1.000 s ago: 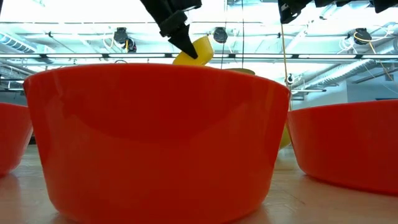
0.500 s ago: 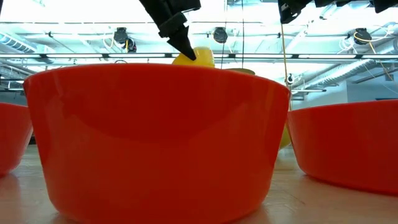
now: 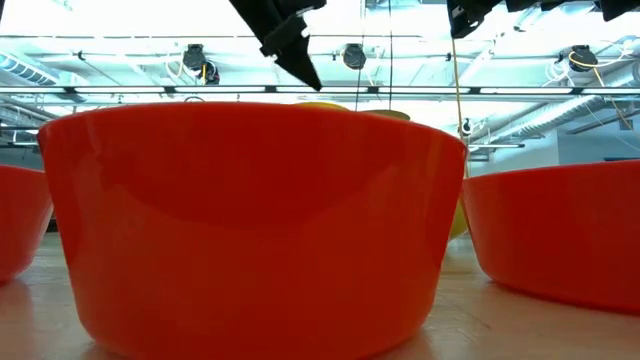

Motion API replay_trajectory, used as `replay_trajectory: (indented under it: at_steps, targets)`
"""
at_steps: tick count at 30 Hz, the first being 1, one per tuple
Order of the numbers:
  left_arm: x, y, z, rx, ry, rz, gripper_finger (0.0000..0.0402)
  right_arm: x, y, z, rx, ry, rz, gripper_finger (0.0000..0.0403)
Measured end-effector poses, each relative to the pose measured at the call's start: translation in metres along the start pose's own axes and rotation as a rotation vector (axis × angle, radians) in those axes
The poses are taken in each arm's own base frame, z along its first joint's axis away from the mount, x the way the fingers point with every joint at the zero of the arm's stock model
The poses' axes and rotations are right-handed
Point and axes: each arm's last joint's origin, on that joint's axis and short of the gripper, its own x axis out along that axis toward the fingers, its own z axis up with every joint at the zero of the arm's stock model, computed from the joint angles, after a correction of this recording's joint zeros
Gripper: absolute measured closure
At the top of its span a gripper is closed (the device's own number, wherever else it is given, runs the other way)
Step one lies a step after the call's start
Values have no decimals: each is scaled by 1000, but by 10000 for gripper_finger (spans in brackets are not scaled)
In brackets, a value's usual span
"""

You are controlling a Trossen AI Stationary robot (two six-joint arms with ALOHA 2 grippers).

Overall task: Pick & Place Mini bowls
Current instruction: Stack the yellow bowl on the yellow bowl on the shelf, then put the red bowl on the shelf

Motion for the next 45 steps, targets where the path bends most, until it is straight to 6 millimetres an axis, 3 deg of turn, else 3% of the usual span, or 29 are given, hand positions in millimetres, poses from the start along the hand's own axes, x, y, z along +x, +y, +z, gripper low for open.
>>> replay_trajectory:
  at_steps: [7,23,31,45]
  targets:
    - [-12,-28,10,45,-66,-59,243,0,0,0,0,0,0,314]
    - [-61,-114,19,137,-152,-247,243,0,0,0,0,0,0,314]
    - [-83,-145,4,45,-24,-382,243,0,0,0,0,-1,0,314]
    - [-116,-182,-21,-213,298,-669,243,0,0,0,0,-1,0,314]
